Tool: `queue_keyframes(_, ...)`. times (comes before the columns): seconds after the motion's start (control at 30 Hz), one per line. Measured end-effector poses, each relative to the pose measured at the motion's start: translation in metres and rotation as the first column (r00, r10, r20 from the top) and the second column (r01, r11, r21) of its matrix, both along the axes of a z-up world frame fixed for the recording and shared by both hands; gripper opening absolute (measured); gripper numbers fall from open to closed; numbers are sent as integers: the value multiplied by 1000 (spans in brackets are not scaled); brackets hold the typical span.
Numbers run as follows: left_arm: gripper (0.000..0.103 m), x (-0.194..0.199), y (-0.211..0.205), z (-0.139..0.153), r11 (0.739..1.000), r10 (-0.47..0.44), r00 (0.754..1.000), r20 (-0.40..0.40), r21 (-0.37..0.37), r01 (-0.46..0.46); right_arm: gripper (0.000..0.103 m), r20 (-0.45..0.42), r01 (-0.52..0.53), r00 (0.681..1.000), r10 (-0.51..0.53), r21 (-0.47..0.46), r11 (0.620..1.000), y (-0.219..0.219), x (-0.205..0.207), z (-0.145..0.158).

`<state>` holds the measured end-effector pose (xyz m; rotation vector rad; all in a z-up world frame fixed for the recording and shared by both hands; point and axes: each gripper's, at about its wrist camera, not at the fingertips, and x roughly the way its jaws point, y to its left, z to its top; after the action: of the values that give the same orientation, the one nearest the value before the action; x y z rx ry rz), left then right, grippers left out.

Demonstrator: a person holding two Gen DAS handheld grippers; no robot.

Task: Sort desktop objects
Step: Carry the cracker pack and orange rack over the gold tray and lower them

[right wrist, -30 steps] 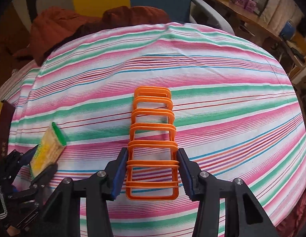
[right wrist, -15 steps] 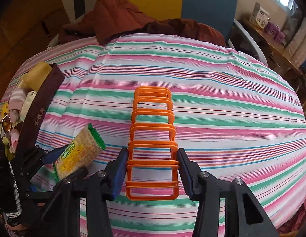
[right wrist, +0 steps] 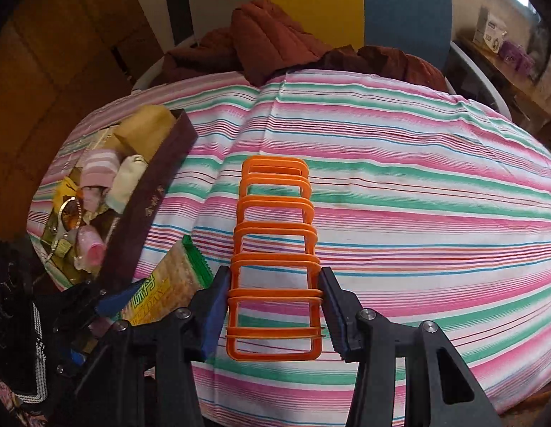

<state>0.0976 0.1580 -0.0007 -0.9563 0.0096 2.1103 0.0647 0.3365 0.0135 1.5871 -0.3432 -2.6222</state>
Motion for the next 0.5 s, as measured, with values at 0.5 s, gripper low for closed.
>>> queue_keyframes(0.5, 48, -54, -145, 35, 945, 323, 946, -22, 54, -321, 50, -64, -74, 996, 58, -284, 956, -127, -32, 6)
